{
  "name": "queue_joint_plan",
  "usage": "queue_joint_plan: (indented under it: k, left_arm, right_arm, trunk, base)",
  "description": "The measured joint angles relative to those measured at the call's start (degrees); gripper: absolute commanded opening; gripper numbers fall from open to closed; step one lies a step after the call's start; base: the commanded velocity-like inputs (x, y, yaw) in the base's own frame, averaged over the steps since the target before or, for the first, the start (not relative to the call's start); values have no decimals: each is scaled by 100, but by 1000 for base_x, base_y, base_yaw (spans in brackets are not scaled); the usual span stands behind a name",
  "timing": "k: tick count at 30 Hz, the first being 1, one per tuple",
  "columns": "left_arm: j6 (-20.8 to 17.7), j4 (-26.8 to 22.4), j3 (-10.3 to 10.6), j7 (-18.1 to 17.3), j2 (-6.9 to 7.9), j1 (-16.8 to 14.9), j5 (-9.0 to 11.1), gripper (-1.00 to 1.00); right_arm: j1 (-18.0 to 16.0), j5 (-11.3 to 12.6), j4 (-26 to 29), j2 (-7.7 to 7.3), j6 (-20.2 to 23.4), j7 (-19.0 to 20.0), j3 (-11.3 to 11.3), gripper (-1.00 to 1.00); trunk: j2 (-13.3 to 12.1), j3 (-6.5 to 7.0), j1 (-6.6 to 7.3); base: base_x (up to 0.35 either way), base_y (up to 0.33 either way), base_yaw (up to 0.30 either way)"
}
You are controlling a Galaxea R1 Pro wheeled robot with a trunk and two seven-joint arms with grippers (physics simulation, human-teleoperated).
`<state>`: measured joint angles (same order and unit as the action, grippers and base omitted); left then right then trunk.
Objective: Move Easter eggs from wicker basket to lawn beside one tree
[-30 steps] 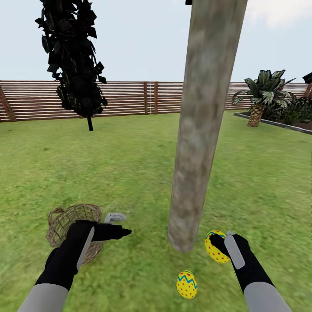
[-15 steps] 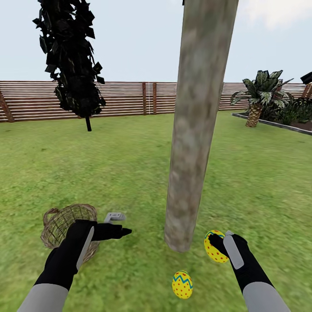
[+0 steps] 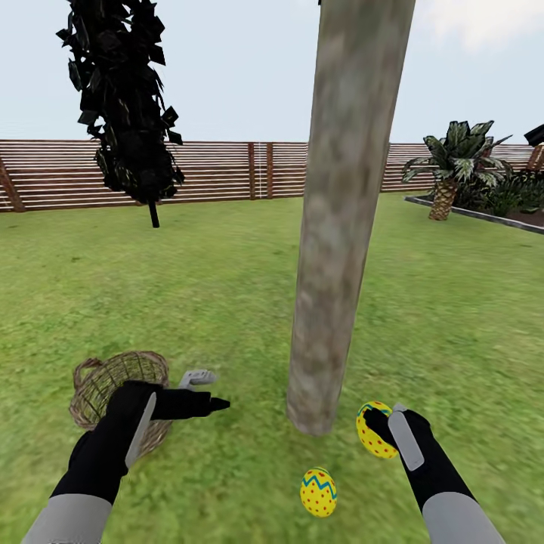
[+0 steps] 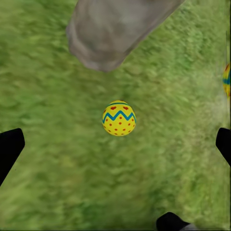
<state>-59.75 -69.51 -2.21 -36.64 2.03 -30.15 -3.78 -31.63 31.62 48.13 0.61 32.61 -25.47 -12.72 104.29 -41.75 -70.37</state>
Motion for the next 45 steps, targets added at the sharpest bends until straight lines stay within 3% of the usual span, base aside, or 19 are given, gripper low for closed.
queue_joint_plan:
  k: [5, 8, 11, 15, 32, 34, 37, 45]
  left_arm:
    - [5, 85, 4, -821, 241, -8, -11, 100]
    - [8, 105, -1, -959, 426, -5, -22, 100]
    - [9, 158, -138, -985, 548, 2, -25, 100]
    - [7, 422, -224, -991, 556, 4, -10, 100]
    - [7, 442, -201, -1018, 511, -49, -15, 100]
    - [6, 442, -196, -1017, 507, -49, -22, 100]
    - [6, 442, -191, -1017, 503, -49, -26, 100]
    - [5, 442, -182, -1016, 502, -49, -43, 100]
  right_arm:
    - [0, -2, -44, -9, -68, -1, -3, -100]
    - [-2, -12, -115, -12, -78, -1, -8, -100]
    - [-4, -13, -129, -19, -80, -2, -8, -100]
    - [-4, -14, -147, -5, -85, -6, -8, -100]
    - [-6, -11, -412, 5, -352, -4, 6, -100]
    - [-6, -20, -418, 6, -397, -5, 147, -100]
    - [-7, -10, -592, -1, -808, -11, 346, -100]
    - [-93, -21, -900, -7, -1033, -13, 415, -100]
  trunk:
    - [201, -90, -110]
    - [321, -144, -176]
    - [441, -198, -242]
    - [602, -270, -332]
    - [1284, -575, -703]
    - [1364, -610, -747]
    - [1484, -664, -813]
    - [1805, -808, -989]
  base:
    - [0, 0, 0]
    - [0, 0, 0]
    - [-28, 0, 0]
    - [-201, 0, 0]
    - [-7, 0, 0]
    - [0, 0, 0]
    - [0, 0, 0]
    - [0, 0, 0]
